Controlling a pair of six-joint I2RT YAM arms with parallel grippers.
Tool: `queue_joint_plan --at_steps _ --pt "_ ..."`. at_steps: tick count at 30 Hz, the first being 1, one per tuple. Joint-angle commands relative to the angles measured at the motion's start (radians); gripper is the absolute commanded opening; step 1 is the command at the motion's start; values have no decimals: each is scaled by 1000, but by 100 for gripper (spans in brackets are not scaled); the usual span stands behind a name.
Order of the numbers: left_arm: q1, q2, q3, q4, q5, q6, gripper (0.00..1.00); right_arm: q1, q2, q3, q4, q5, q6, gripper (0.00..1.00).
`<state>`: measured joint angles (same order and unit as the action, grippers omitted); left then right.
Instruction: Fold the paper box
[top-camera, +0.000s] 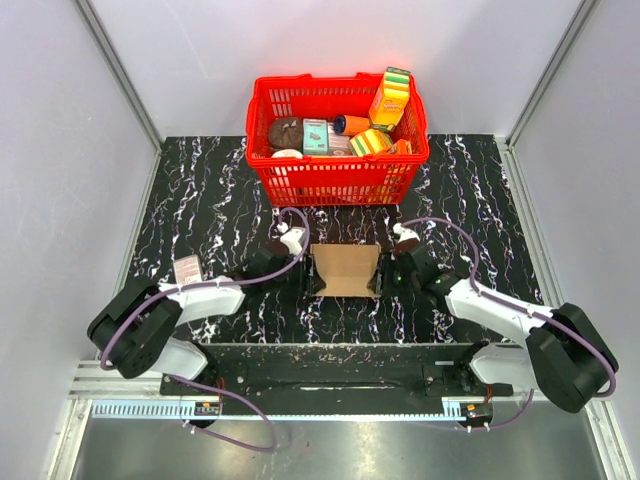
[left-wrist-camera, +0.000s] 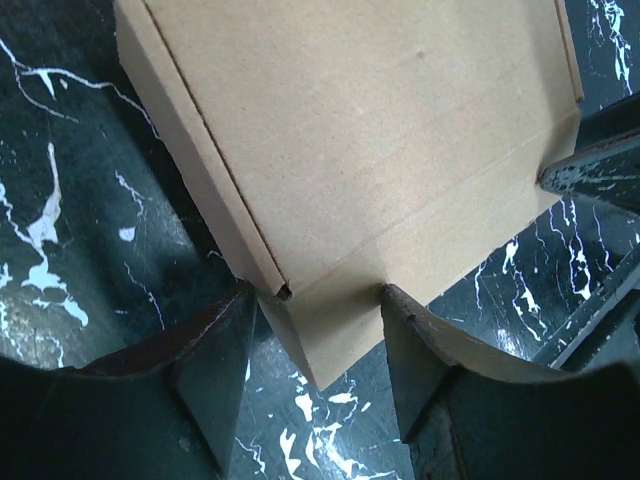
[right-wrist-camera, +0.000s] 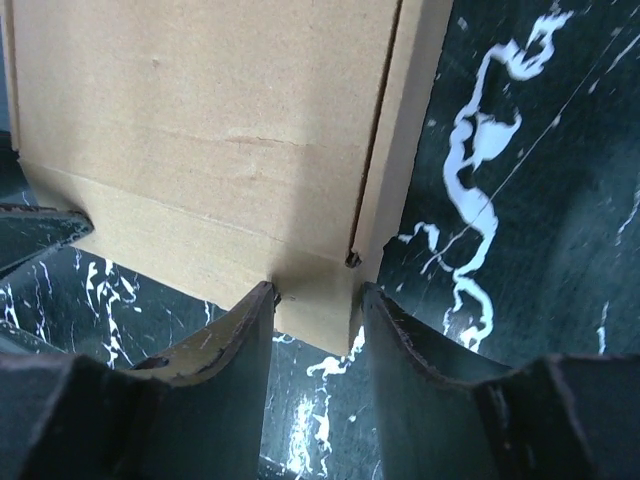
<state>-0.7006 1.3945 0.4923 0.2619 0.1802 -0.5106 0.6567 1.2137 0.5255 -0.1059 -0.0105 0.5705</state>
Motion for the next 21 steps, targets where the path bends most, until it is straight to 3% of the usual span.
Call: queue_joint_plan --at_steps 1,21 --pt "-2 43 64 77 -19 35 57 -63 17 56 83 -45 -69 47" --pt "150 271 244 172 70 66 58 -236 300 221 247 -189 -178 49"
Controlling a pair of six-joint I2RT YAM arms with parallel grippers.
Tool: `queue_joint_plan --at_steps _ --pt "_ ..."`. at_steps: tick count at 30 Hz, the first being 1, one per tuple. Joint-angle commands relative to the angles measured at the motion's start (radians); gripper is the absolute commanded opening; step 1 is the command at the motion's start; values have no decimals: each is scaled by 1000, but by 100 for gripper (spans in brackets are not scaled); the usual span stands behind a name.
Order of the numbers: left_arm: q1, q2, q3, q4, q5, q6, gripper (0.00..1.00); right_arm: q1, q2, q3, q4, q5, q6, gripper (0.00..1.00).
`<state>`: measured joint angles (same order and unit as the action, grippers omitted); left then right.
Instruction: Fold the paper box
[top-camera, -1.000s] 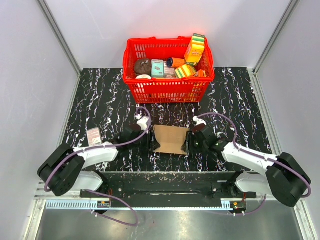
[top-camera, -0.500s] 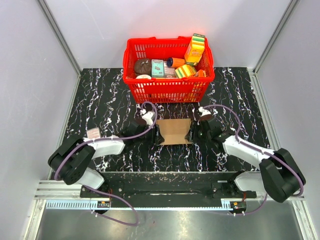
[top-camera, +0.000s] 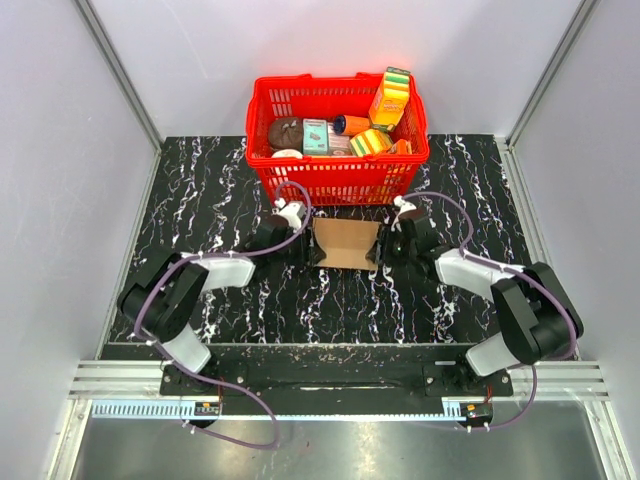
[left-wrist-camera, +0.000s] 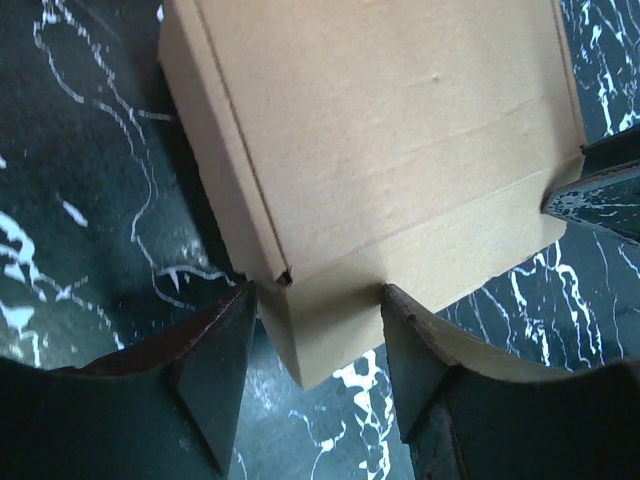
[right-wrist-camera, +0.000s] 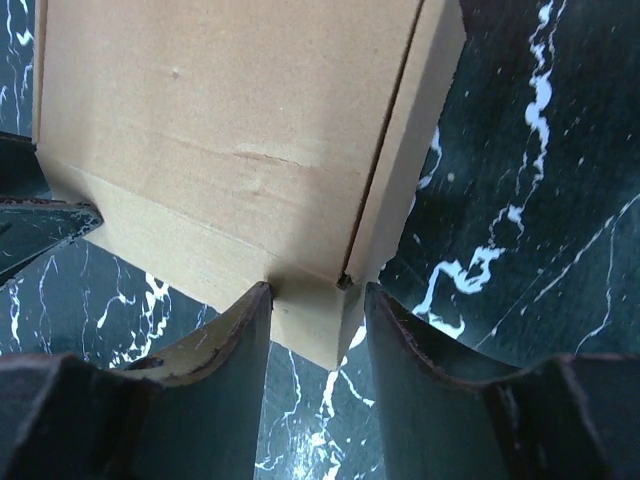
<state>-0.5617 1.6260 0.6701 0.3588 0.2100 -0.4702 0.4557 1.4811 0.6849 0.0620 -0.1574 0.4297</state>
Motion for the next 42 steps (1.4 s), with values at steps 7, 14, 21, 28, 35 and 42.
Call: queue_joint_plan --at_steps 7,14,21,28,35,42 --pt "19 115 126 91 55 38 58 -80 126 131 107 -74 -69 49" --pt "32 155 140 126 57 54 58 -106 171 156 147 -103 -85 49" --pt "49 178 155 147 52 70 58 -112 197 165 185 -108 -98 50" --pt "55 190 171 163 40 107 57 -118 223 169 208 -111 -105 48" --pt "66 205 172 157 31 123 56 -127 234 157 226 -106 -111 49" --pt "68 184 158 160 32 123 57 -134 202 140 234 -116 -117 58"
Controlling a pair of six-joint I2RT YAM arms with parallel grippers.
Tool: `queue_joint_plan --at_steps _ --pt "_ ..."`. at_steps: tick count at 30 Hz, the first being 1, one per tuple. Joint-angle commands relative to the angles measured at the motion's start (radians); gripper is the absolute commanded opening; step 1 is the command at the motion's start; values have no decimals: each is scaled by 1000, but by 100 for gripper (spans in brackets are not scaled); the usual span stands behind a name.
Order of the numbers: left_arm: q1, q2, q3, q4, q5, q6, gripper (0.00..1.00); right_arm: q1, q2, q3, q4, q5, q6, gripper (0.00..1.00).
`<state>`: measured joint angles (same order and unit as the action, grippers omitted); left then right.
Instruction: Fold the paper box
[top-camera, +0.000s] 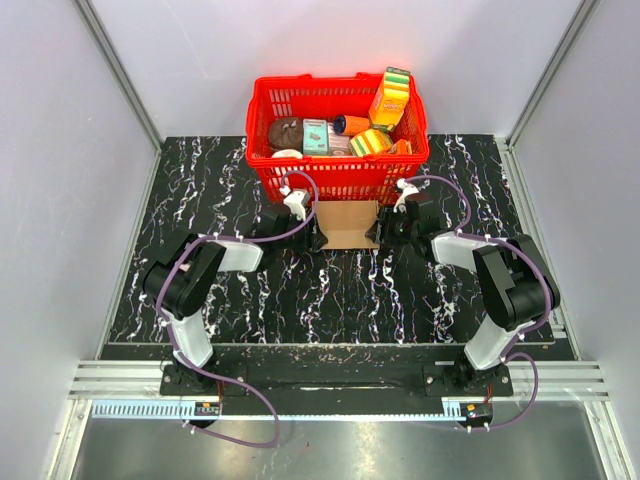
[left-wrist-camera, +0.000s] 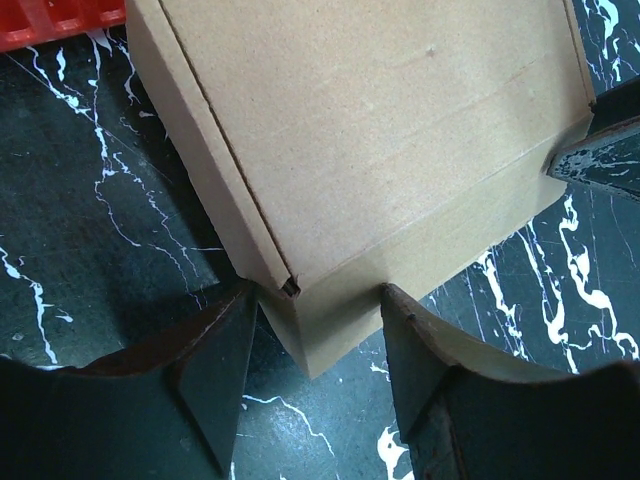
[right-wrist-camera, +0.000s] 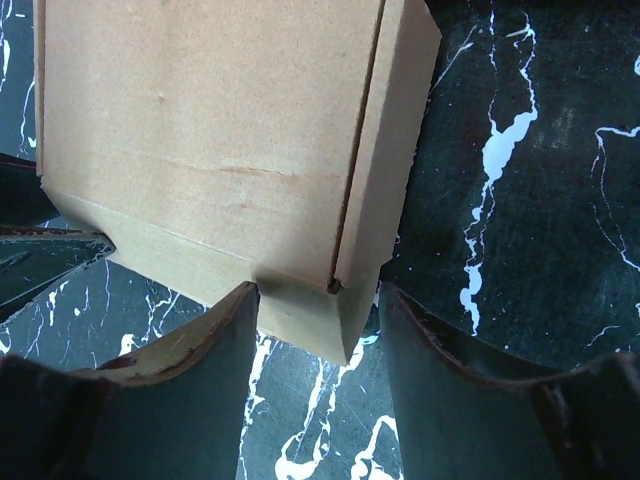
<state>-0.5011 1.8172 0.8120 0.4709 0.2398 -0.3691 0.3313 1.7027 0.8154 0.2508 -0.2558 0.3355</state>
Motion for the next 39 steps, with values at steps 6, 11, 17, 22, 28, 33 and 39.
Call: queue_joint_plan --at_steps 6,11,17,22,28,33,39 --pt "13 -36 -2 46 3 22 65 -9 -61 -8 35 -33 -29 65" --pt "15 -55 -28 51 -4 22 71 -9 -84 -28 30 -30 -44 71" --pt "18 -70 -63 78 3 15 73 -9 -104 -50 31 -34 -49 71" --pt "21 -75 -76 112 12 10 70 -9 -103 -65 59 -45 -46 60" --pt "24 -61 -70 141 24 9 63 -11 -81 -58 70 -54 -44 56" --pt "26 -45 -56 147 36 9 58 -9 -75 -52 74 -49 -46 53" --pt "26 -27 -43 161 61 9 46 -11 -64 -47 82 -56 -44 49"
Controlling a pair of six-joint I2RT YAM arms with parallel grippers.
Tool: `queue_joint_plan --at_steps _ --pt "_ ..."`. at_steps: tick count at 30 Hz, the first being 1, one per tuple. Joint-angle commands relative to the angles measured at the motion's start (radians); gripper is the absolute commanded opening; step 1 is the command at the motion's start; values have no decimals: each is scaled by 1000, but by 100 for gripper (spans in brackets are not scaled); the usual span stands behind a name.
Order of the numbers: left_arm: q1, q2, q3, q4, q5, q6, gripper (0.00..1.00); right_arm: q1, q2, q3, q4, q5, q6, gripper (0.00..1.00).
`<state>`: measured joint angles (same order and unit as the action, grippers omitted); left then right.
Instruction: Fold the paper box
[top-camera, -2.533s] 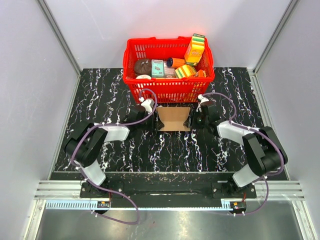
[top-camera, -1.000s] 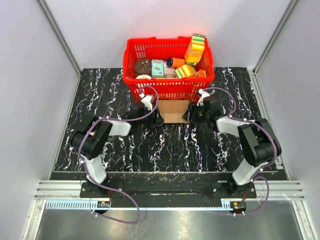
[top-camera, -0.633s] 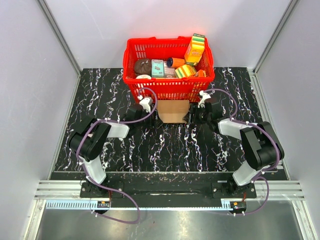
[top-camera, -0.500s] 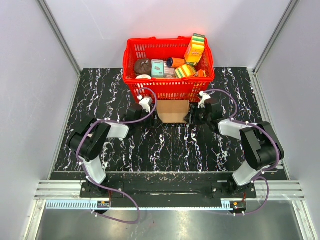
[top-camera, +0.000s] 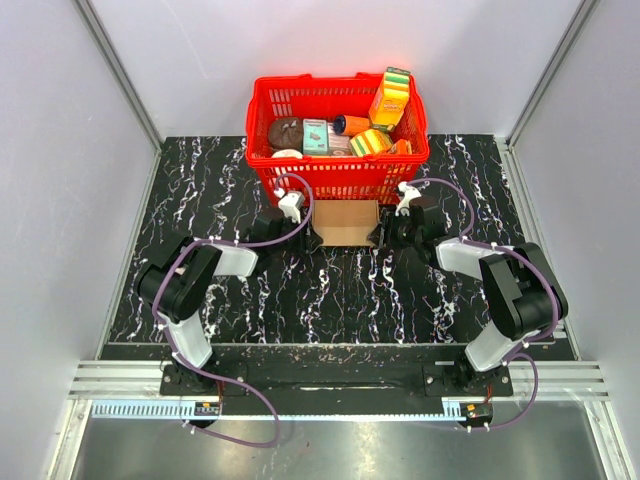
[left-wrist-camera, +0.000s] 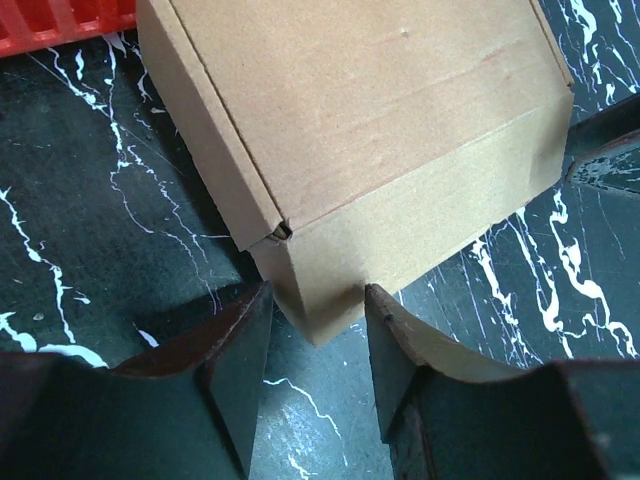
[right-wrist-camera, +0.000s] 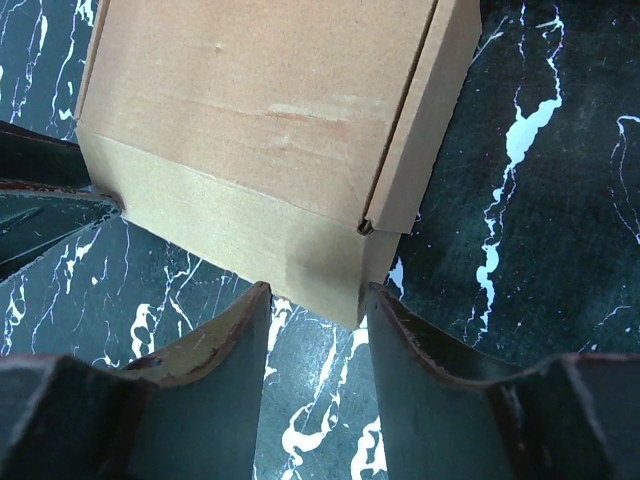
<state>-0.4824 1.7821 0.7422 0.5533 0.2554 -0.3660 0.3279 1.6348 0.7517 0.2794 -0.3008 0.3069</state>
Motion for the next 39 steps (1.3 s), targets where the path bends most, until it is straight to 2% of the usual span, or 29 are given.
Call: queue_joint_plan --at_steps 1,10,22,28,34,39 --pt "7 10 26 80 48 6 44 -6 8 18 55 -11 -15 48" --pt "7 30 31 94 53 10 35 -7 26 18 75 -6 -14 43" --pt "10 56 62 105 45 16 34 -10 48 24 112 3 -12 42" --pt "13 56 65 109 44 19 34 -15 56 28 124 -7 -18 45" --pt "15 33 33 129 44 12 43 -15 36 6 124 -6 -22 56" --pt "15 33 14 149 54 -1 46 -13 25 -20 122 -8 -25 52"
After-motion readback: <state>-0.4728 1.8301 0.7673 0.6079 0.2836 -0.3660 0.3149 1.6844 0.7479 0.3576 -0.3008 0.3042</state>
